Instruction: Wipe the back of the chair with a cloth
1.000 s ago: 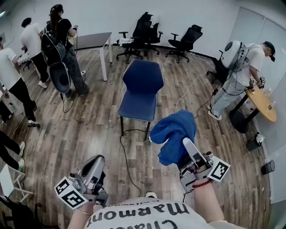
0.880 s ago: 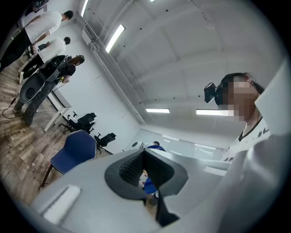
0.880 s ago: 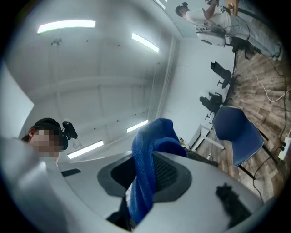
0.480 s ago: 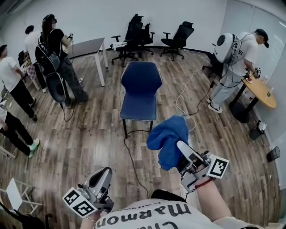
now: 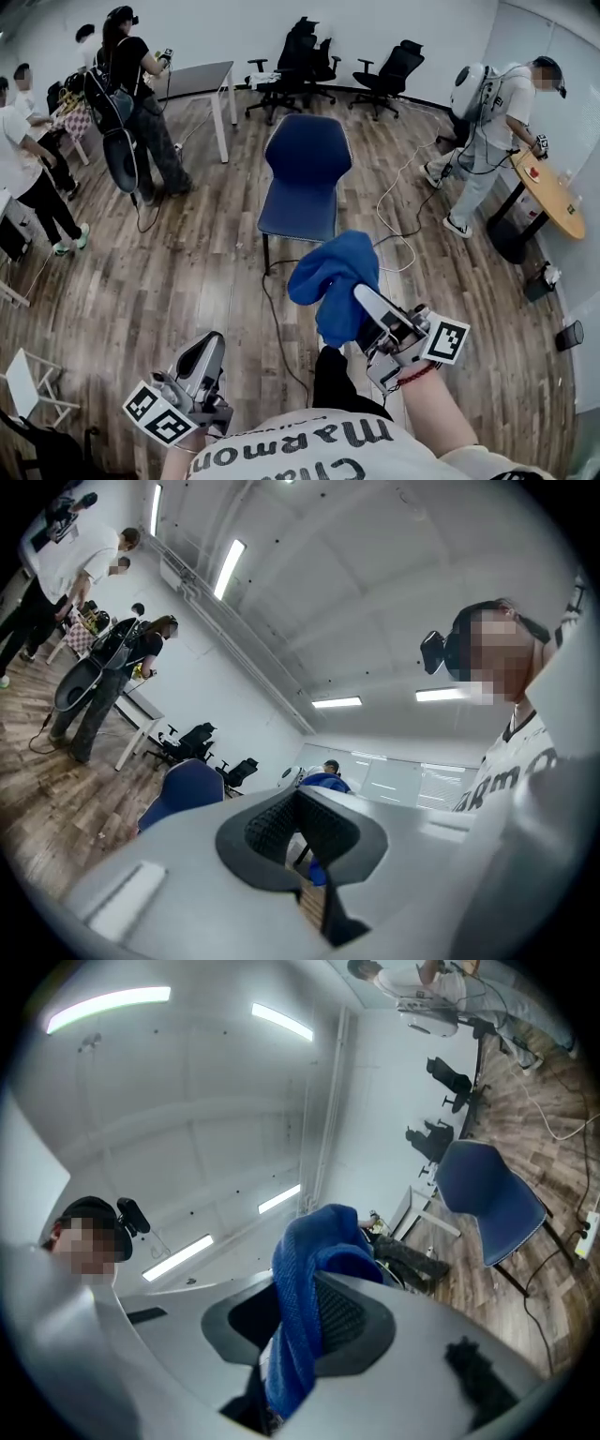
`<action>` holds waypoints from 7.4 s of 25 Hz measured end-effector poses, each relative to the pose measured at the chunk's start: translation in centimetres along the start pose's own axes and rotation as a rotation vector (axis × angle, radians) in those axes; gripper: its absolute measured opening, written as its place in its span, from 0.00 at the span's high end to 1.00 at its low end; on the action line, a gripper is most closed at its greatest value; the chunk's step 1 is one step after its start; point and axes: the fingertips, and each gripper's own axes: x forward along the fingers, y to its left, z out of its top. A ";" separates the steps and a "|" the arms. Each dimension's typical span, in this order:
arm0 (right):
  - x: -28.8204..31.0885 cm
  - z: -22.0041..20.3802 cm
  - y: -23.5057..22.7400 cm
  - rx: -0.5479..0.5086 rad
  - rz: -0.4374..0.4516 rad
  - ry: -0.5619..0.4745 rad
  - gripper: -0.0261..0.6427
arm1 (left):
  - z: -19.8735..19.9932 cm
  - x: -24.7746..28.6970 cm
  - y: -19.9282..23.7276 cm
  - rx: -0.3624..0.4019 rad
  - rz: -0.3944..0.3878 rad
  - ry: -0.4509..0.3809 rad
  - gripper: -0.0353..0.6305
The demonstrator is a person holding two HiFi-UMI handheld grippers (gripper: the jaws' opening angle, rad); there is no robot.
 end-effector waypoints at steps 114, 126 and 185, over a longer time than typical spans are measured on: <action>34.4 24.3 -43.0 0.006 -0.399 -0.203 0.82 | 15.9 46.6 50.9 -0.154 -0.205 0.121 0.93; 37.9 25.6 -48.6 0.038 -0.402 -0.134 0.82 | 16.0 45.7 52.8 -0.095 -0.120 0.093 0.94; 46.9 31.1 -83.9 -0.607 -0.662 0.635 0.84 | 8.2 56.4 60.8 -0.211 0.452 0.088 0.94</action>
